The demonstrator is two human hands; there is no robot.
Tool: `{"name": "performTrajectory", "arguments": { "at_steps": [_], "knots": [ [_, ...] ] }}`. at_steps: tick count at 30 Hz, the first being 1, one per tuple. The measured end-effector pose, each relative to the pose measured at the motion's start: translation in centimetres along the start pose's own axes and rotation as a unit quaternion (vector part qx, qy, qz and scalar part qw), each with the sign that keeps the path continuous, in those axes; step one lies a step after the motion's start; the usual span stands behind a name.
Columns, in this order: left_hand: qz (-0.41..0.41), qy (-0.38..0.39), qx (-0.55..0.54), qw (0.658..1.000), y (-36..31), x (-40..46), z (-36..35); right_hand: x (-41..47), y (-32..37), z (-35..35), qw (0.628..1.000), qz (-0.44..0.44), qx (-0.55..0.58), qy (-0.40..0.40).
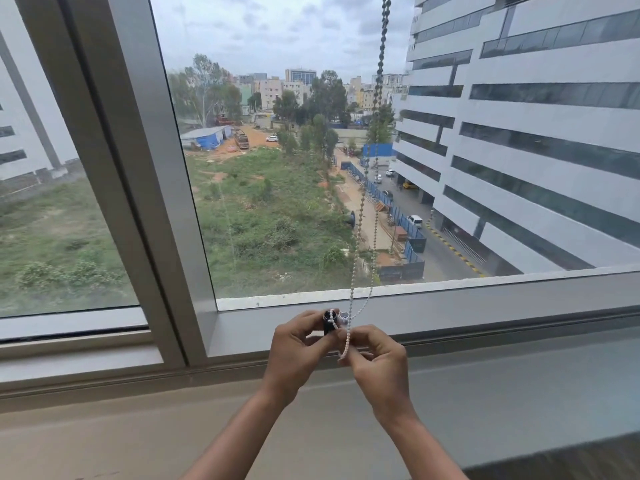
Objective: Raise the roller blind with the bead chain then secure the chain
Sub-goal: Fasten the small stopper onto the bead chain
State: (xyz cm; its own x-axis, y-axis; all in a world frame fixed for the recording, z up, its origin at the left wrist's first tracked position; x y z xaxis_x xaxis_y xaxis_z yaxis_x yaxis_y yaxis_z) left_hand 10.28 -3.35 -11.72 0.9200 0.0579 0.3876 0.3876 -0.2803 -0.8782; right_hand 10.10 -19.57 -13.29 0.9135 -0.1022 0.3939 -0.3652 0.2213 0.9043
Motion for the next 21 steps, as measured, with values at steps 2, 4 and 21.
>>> {"name": "performTrajectory", "arguments": {
  "at_steps": [2, 4, 21],
  "knots": [
    [0.0, -0.001, 0.013, 1.0, 0.2, 0.1, 0.1, 0.1, -0.3, -0.1, 1.0, -0.008, 0.0, 0.006],
    [-0.002, -0.001, 0.021, 1.0, 0.2, 0.2, 0.0, 0.1, -0.5, -0.2, 1.0, -0.008, 0.001, 0.013],
    [-0.034, 0.002, 0.071, 0.997, -0.4, 0.8, -0.1, 1.4, 0.1, -0.5, 0.993, 0.037, -0.031, 0.11]
  ]
}}
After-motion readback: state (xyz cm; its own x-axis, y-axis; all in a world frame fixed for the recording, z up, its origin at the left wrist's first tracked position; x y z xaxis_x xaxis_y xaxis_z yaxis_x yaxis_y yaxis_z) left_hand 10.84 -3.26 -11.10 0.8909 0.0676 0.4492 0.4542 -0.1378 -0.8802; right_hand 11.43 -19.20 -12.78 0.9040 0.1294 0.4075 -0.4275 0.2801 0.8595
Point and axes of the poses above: each hand's wrist, its own x-axis towards the middle knuckle, its own z-axis out of the back of the hand, y = z × x, the point moved 4 cm from there along x, towards the middle knuckle, and after that the axes turned 11 degrees about -x, right-handed, at the moved point
